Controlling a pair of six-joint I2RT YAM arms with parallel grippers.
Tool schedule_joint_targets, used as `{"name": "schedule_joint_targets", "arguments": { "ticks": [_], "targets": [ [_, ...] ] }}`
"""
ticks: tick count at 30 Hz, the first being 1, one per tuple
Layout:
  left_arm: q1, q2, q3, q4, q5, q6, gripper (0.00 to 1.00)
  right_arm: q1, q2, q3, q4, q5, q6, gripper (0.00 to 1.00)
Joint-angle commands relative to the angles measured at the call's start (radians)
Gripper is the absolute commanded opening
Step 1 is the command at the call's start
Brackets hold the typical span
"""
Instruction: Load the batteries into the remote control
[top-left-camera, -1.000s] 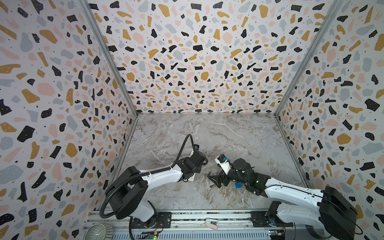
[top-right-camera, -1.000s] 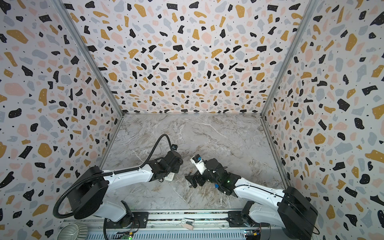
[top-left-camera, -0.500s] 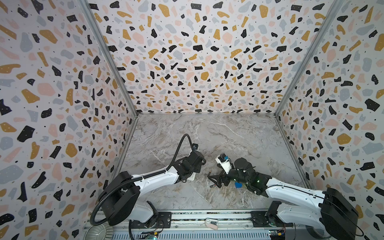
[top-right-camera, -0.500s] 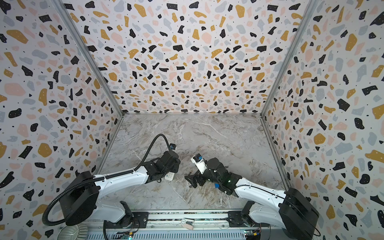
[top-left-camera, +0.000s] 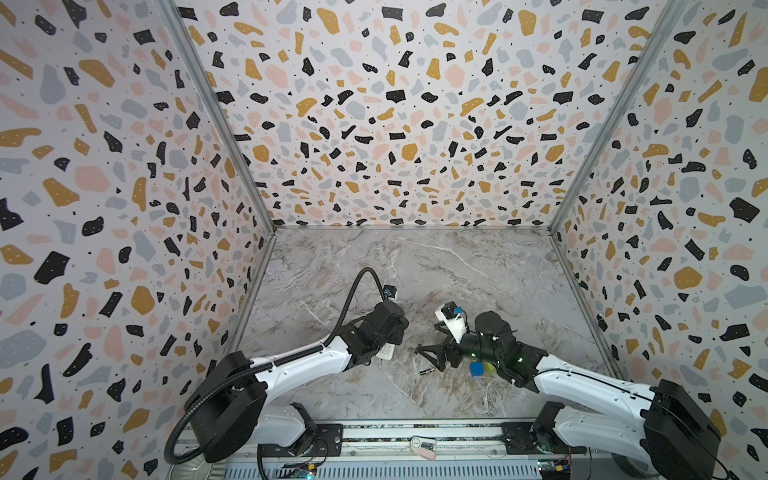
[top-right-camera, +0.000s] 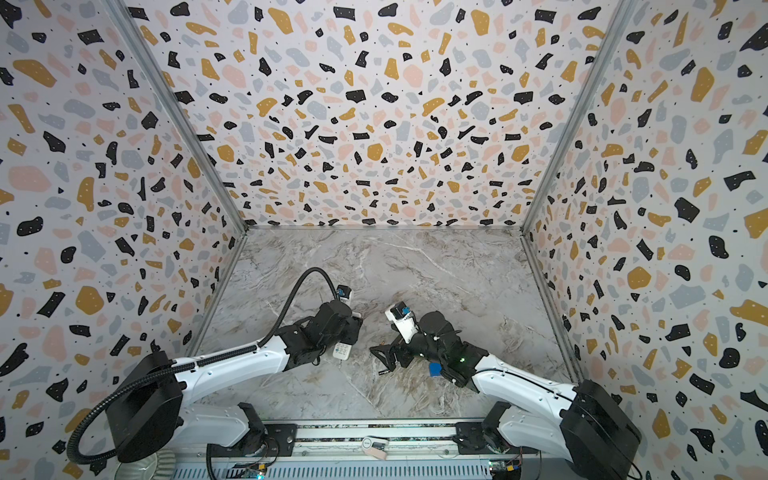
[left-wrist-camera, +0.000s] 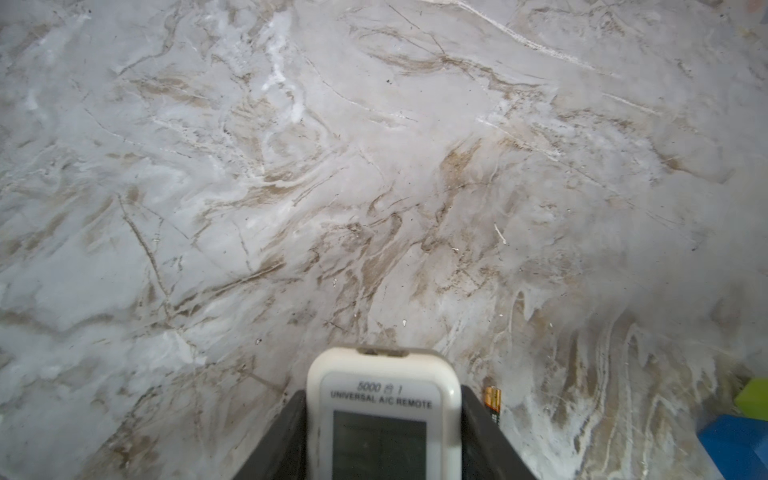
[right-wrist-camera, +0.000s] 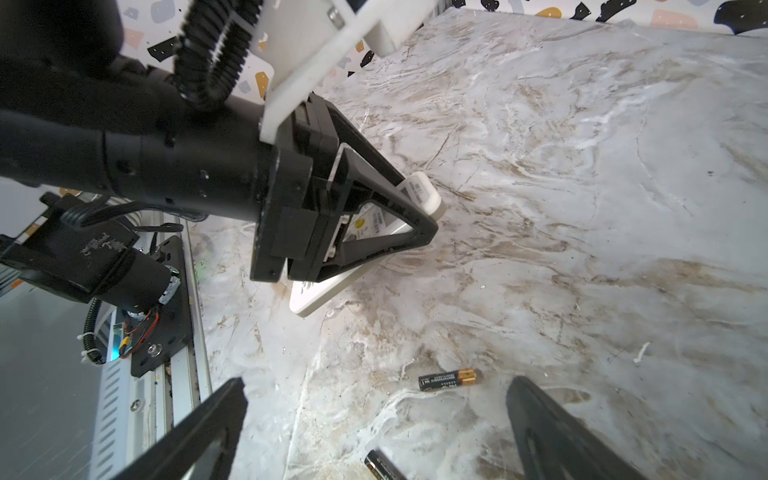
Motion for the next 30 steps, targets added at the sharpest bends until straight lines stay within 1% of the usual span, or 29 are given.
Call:
{"name": "schedule_joint_targets", "arguments": {
  "ticks": [1, 3, 10, 14, 15, 18, 24, 30],
  "targets": [
    [-0.003, -0.029, -0.017, 0.076, 0.036, 0.014, 0.09, -0.004, -0.024, 0.017, 0.032, -0.050, 0.007, 1.00],
    [-0.001, -0.035, -0.023, 0.093, 0.052, 0.014, 0.09, -0.005, -0.033, 0.012, 0.049, -0.078, 0.006, 0.99],
    [0.017, -0.058, -0.030, 0.196, 0.177, -0.001, 0.07, -0.013, -0.076, 0.001, 0.136, -0.226, 0.000, 0.98],
    [0.053, -0.110, -0.066, 0.295, 0.299, -0.044, 0.06, -0.032, -0.074, 0.001, 0.204, -0.324, 0.024, 0.98],
    [0.065, -0.126, -0.075, 0.342, 0.333, -0.061, 0.06, -0.040, -0.073, -0.007, 0.237, -0.352, 0.041, 0.98],
    [0.094, -0.169, -0.093, 0.401, 0.405, -0.093, 0.06, -0.055, -0.073, -0.030, 0.333, -0.411, 0.086, 0.97],
    [0.107, -0.236, -0.085, 0.471, 0.488, -0.132, 0.06, -0.063, -0.070, -0.030, 0.389, -0.471, 0.110, 0.97],
    [0.108, -0.284, -0.094, 0.594, 0.581, -0.181, 0.06, -0.080, -0.032, -0.017, 0.416, -0.494, 0.147, 0.95]
  ]
}}
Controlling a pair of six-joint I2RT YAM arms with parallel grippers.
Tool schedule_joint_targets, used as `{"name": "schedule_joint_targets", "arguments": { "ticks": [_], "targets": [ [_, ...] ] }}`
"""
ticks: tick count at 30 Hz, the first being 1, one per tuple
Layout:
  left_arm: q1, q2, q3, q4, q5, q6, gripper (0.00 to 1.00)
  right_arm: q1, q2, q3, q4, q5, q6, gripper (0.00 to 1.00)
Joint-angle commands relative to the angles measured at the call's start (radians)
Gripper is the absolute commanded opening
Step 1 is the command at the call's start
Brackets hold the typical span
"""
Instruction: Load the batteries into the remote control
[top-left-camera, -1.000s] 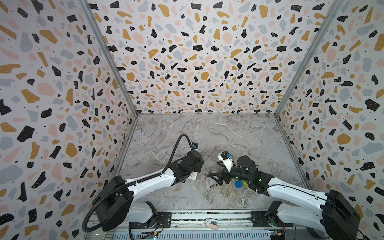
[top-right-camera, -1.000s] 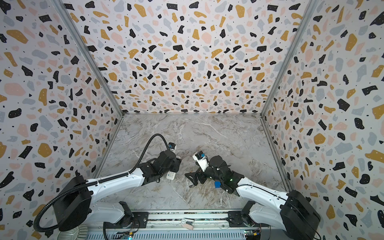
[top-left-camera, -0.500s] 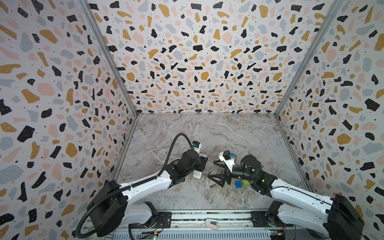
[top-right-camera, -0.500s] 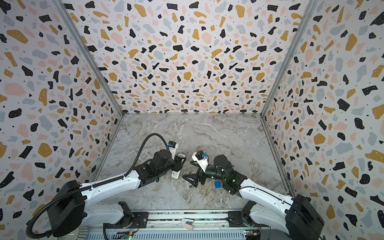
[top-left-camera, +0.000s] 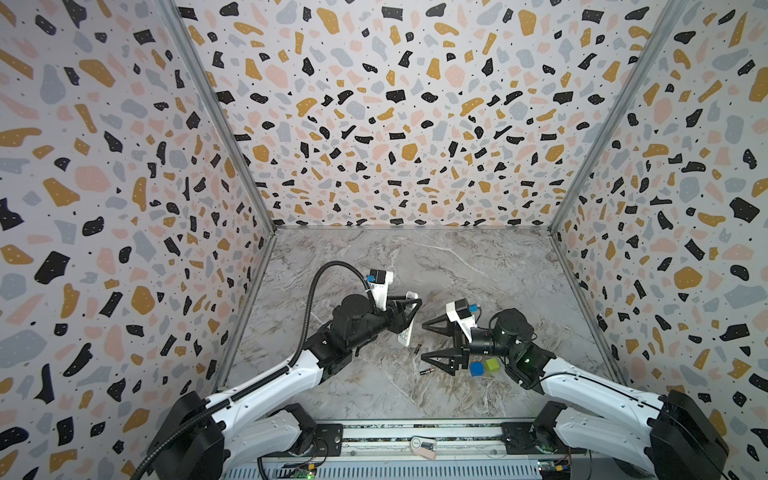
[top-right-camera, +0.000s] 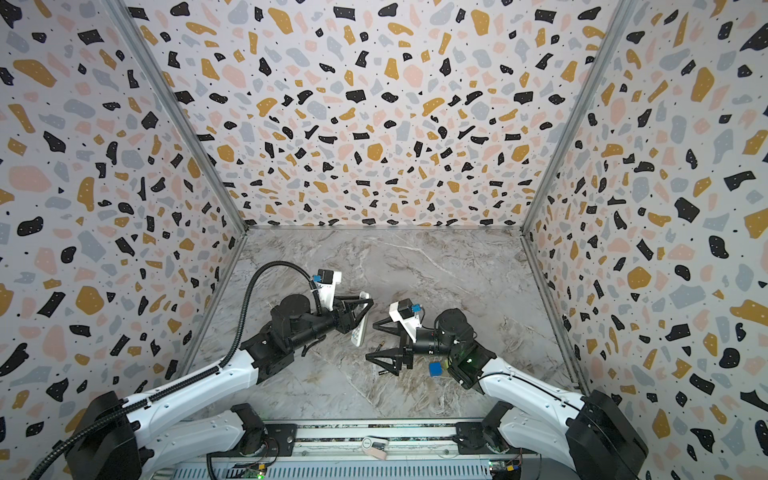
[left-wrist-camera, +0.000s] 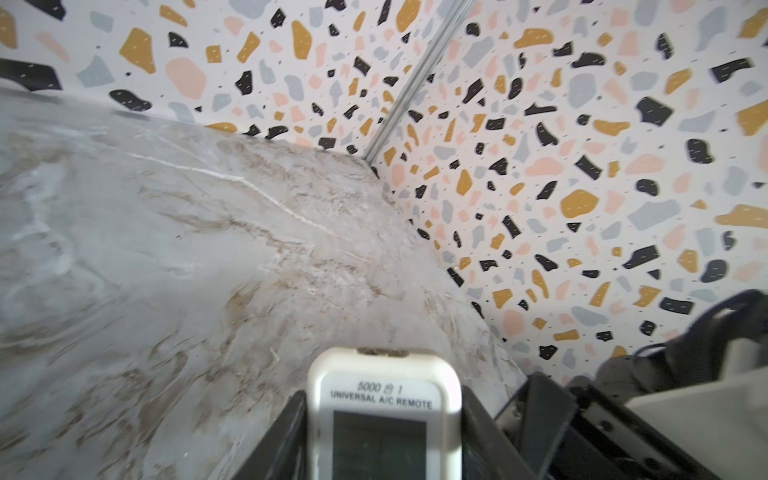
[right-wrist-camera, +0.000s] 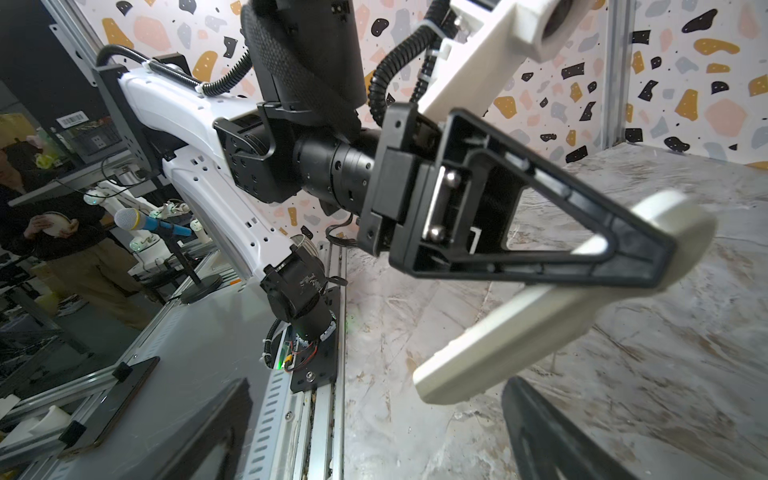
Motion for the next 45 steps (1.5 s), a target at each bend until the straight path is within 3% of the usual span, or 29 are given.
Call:
{"name": "schedule_joint_targets", "arguments": {
  "ticks": [1, 16, 31, 40, 45],
  "targets": [
    [0.006, -0.034, -0.004, 0.156, 0.091, -0.040, 0.06, -0.009, 0.020, 0.018, 0.056, -0.038, 0.045, 0.95],
    [0.005, -0.046, -0.040, 0.378, 0.223, -0.140, 0.08, -0.015, 0.110, 0.005, 0.375, -0.121, 0.238, 0.96],
    [0.004, -0.032, -0.053, 0.435, 0.259, -0.165, 0.09, 0.038, 0.227, 0.064, 0.492, -0.112, 0.279, 0.91],
    [0.004, -0.027, -0.063, 0.446, 0.265, -0.166, 0.09, 0.038, 0.244, 0.074, 0.548, -0.092, 0.311, 0.81],
    [0.004, -0.027, -0.063, 0.448, 0.263, -0.165, 0.09, 0.039, 0.245, 0.071, 0.539, -0.077, 0.307, 0.62]
  ]
}}
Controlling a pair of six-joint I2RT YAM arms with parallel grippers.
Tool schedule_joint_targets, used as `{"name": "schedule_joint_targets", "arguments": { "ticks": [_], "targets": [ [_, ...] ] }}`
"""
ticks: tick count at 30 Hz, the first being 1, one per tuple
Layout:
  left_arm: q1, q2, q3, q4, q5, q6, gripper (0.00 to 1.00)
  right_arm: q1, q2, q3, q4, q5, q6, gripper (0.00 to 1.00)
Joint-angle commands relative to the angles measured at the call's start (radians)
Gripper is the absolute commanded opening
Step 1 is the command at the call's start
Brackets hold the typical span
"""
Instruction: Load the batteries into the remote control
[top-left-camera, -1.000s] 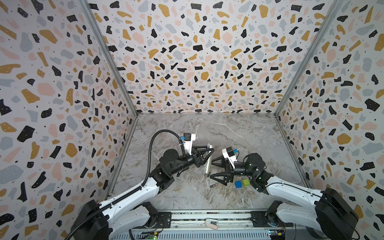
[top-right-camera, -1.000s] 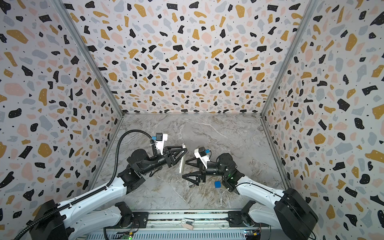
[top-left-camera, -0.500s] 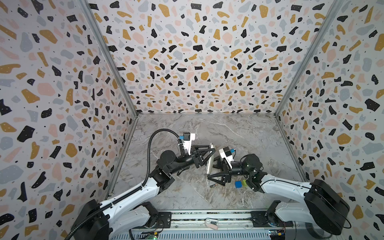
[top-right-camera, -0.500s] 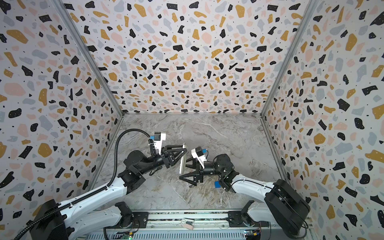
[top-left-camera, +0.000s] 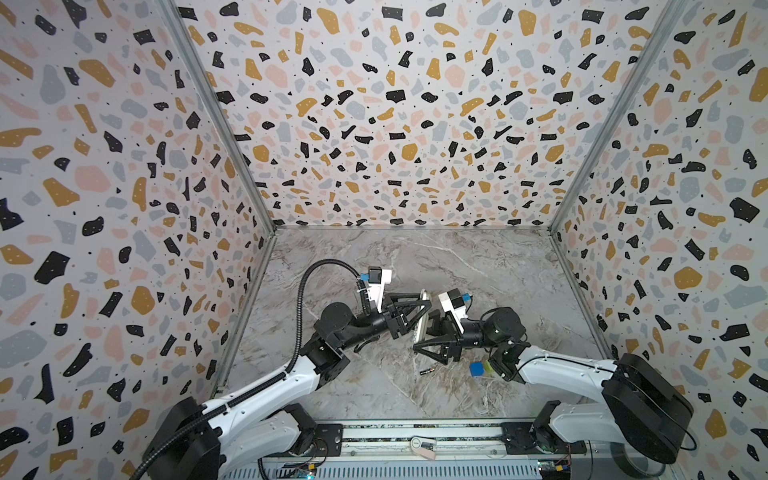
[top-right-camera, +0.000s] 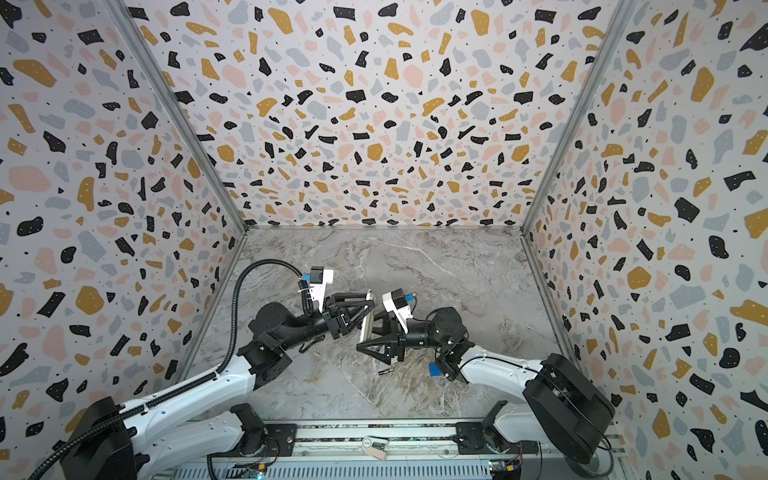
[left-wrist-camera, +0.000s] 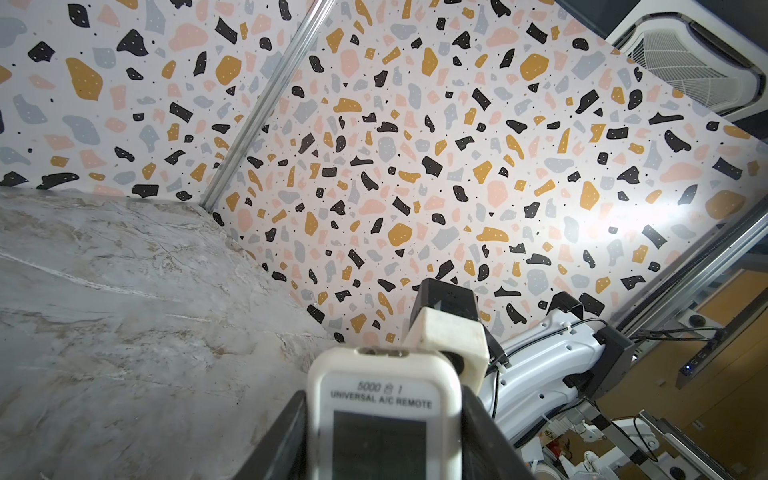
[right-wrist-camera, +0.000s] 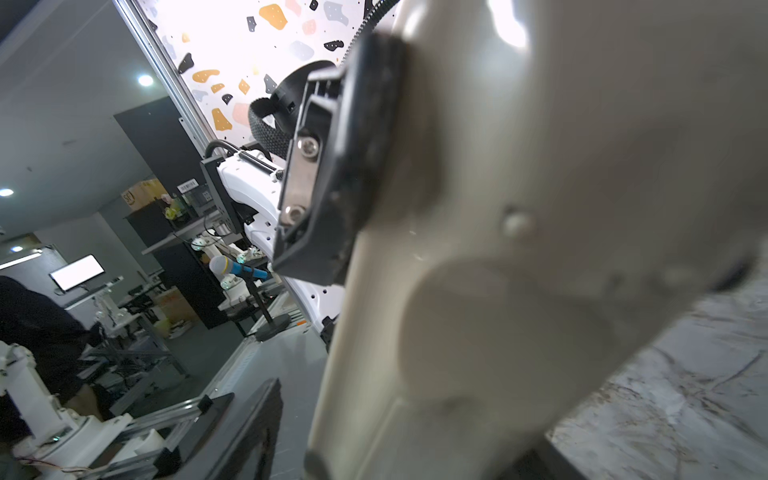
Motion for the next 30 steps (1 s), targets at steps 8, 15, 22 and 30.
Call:
{"name": "schedule_joint_targets", "arguments": {
  "ticks": [8, 15, 22, 30],
  "targets": [
    [0.005, -0.004, 0.001, 0.031, -0.021, 0.022, 0.09, 0.001, -0.016, 0.034, 0.027, 0.018, -0.016, 0.34],
    [0.005, -0.005, 0.033, -0.170, -0.146, 0.118, 0.72, 0.002, -0.088, 0.047, -0.169, 0.083, -0.152, 0.15],
    [0.000, 0.016, 0.066, -0.373, -0.280, 0.215, 0.87, 0.017, -0.169, 0.110, -0.604, 0.319, -0.392, 0.07],
    [-0.044, 0.045, 0.089, -0.438, -0.385, 0.272, 0.71, 0.057, -0.104, 0.180, -0.789, 0.492, -0.452, 0.04]
  ]
}}
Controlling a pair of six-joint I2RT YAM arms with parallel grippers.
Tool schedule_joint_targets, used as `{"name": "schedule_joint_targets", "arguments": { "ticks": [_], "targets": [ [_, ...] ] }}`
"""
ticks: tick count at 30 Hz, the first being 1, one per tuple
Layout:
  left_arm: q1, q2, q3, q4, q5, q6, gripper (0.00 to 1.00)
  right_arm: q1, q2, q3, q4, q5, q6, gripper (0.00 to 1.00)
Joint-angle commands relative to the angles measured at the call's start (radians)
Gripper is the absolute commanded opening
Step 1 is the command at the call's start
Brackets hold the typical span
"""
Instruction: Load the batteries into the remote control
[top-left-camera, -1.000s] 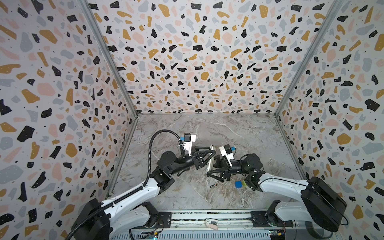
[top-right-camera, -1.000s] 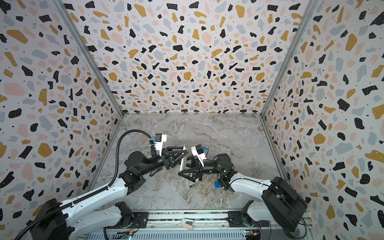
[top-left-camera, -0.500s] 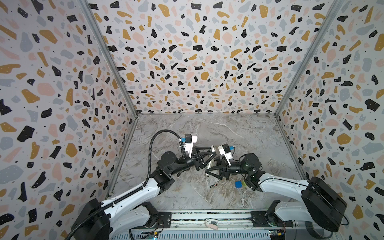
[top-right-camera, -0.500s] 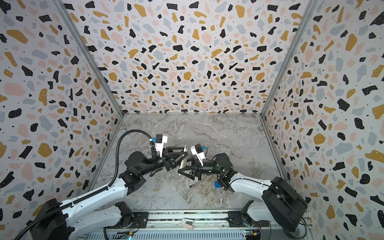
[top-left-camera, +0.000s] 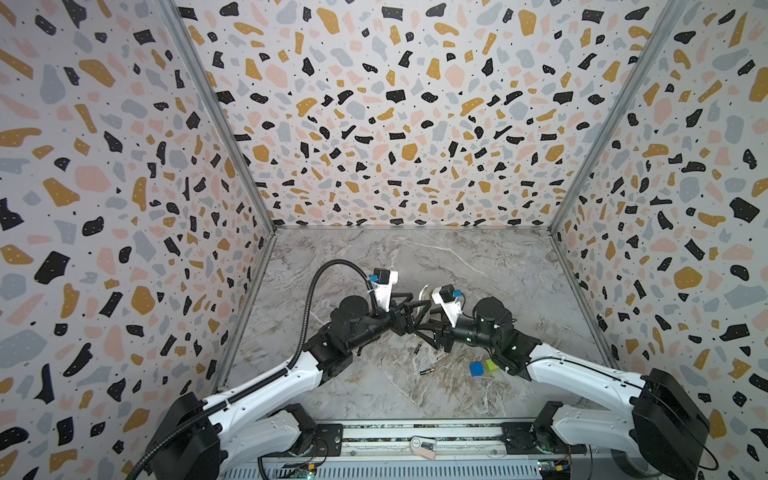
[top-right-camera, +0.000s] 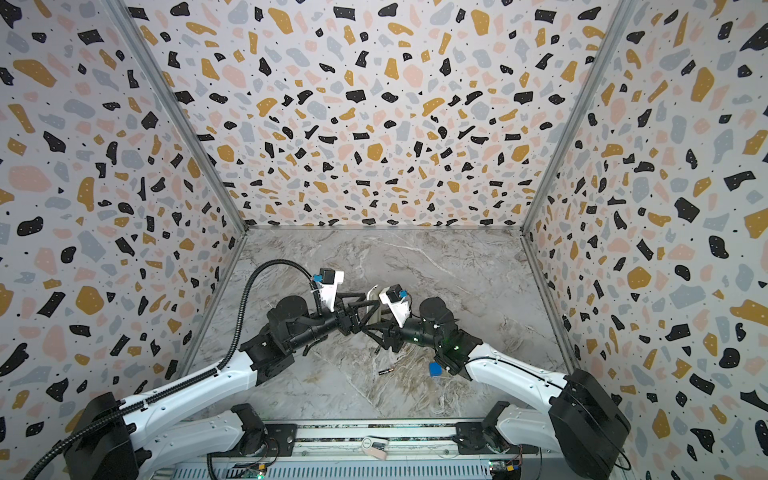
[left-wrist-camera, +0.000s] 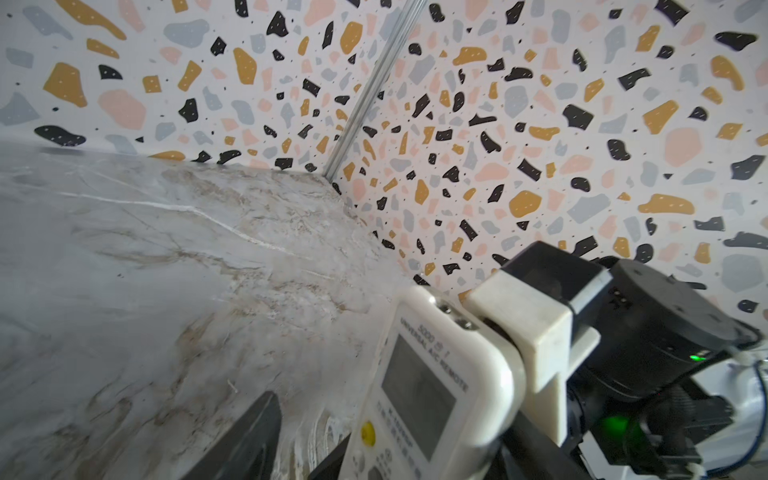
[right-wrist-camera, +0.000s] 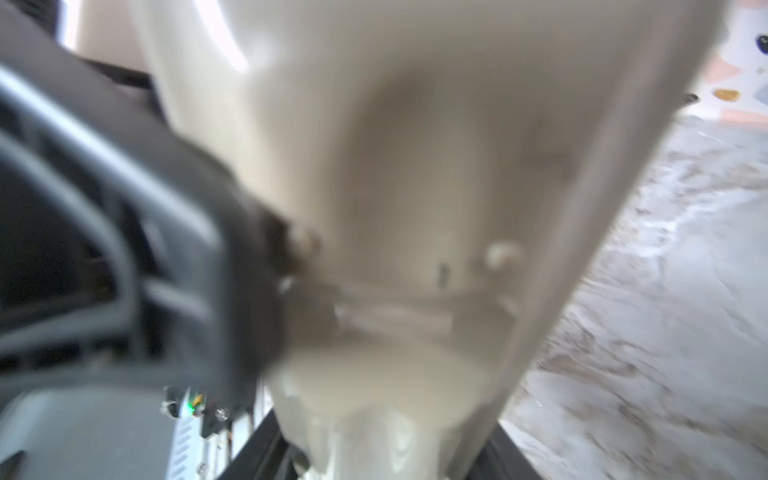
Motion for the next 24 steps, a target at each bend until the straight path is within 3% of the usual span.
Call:
{"name": "schedule_joint_targets", "arguments": {
  "ticks": [1, 11, 17, 24],
  "targets": [
    [-0.009, 0.011, 0.026, -0.062, -0.104, 0.049, 0.69, 0.036, 0.003, 0.065, -0.064, 0.069, -0.085, 0.04],
    [-0.020, 0.030, 0.043, -0.044, -0.141, 0.049, 0.34, 0.061, 0.028, 0.088, -0.106, 0.122, -0.101, 0.04],
    [-0.019, 0.033, 0.047, -0.022, -0.137, 0.027, 0.35, 0.086, 0.045, 0.112, -0.165, 0.215, -0.123, 0.03],
    [-0.020, 0.041, 0.051, -0.028, -0.178, 0.003, 0.39, 0.105, 0.054, 0.120, -0.177, 0.246, -0.138, 0.03]
  ]
}}
